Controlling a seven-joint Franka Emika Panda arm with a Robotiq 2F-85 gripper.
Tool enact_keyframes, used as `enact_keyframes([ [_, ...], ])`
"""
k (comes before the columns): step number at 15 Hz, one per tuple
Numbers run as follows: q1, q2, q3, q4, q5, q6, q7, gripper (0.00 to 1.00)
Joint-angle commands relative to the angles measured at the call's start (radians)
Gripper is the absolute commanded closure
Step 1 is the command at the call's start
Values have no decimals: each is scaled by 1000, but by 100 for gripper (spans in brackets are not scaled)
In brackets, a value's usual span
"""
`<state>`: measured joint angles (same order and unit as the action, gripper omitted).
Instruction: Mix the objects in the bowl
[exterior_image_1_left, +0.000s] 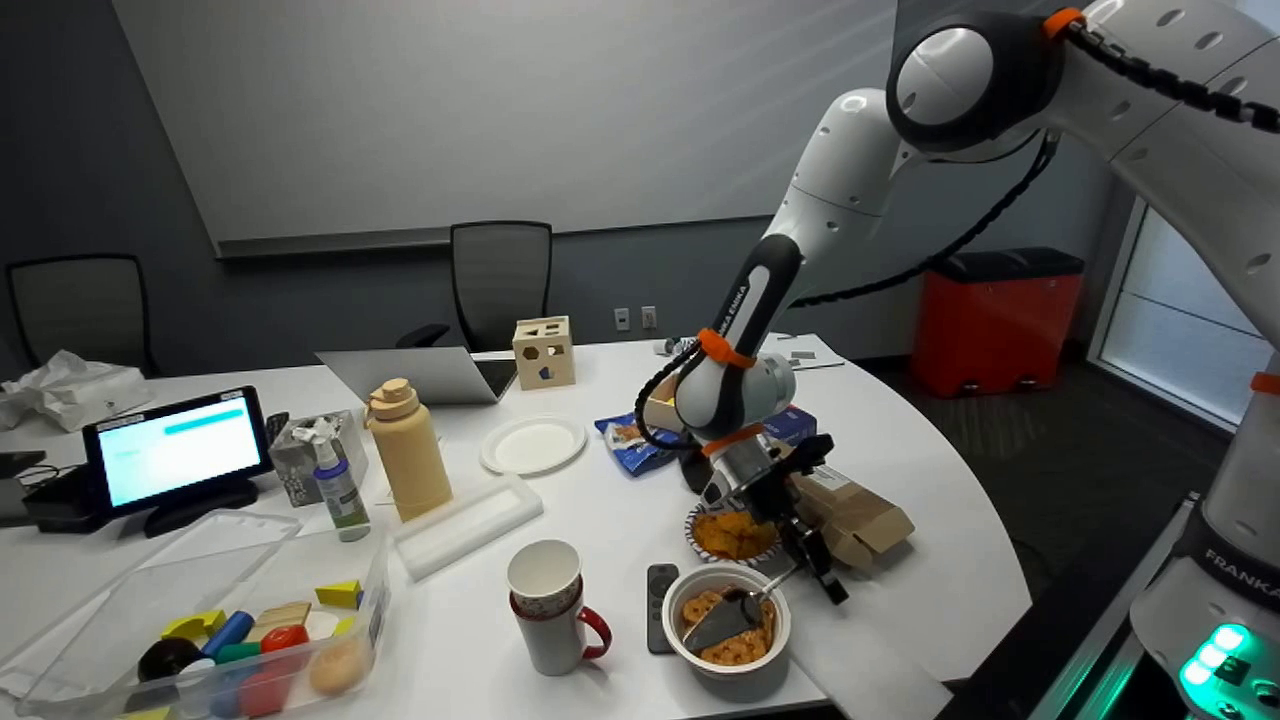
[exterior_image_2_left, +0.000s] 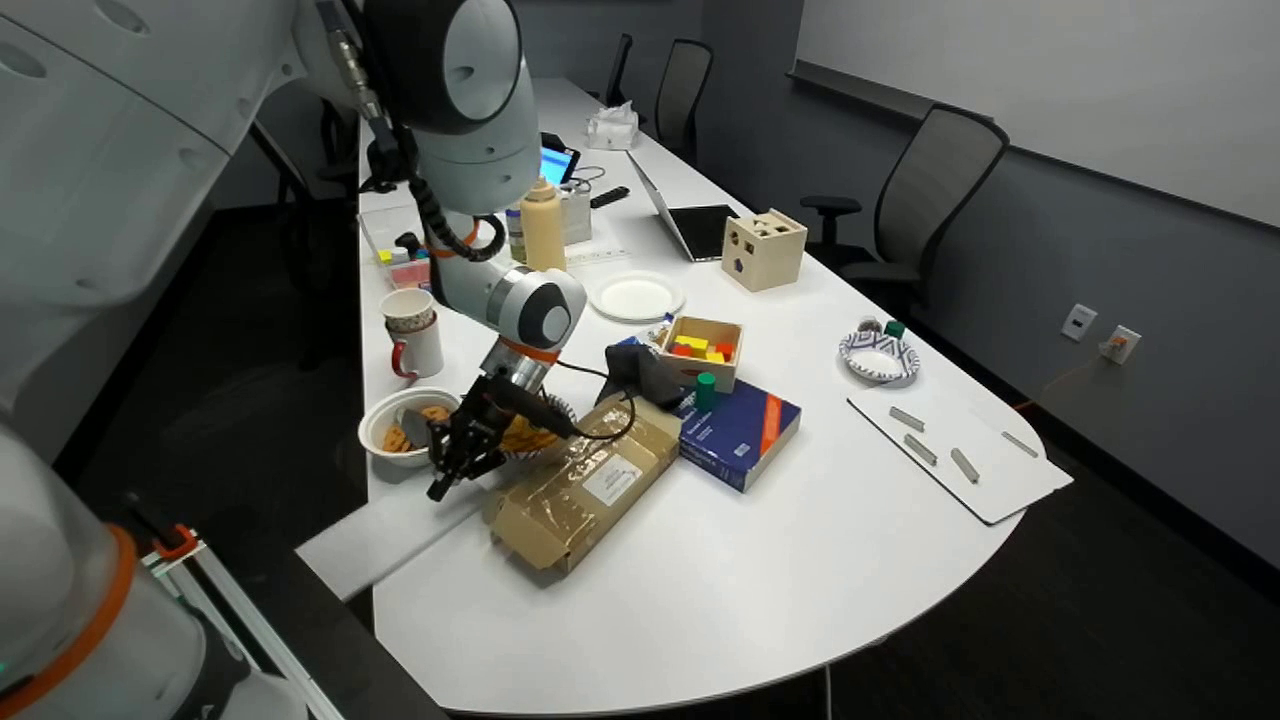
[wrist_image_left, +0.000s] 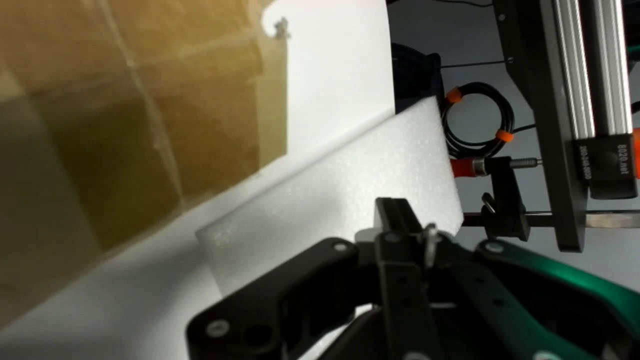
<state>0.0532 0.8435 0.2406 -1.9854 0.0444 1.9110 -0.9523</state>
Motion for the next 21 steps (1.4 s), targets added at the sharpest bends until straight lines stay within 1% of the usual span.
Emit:
enact_keyframes([
  [1, 31, -47, -4, 11, -55, -71, 57, 100],
  [4, 38, -80, 2, 14, -77, -86, 73, 100],
  [5, 43, -84, 0, 19, -84, -91, 78, 74],
  [6, 47, -87, -1, 23, -90, -94, 83, 72],
  [7, 50, -85, -2, 27, -97, -96, 86, 66],
  [10, 53, -80, -2, 29, -106, -97, 90, 44],
  [11, 53, -75, -1, 30, -107, -95, 89, 85],
  [12, 51, -71, -1, 31, -104, -93, 92, 81],
  [13, 51, -62, -2, 36, -102, -99, 94, 81],
  [15, 49, -48, -3, 42, -100, -112, 96, 95],
  [16, 47, -44, -3, 42, -96, -116, 100, 100],
  [21, 42, -38, -7, 41, -96, -126, 113, 99],
])
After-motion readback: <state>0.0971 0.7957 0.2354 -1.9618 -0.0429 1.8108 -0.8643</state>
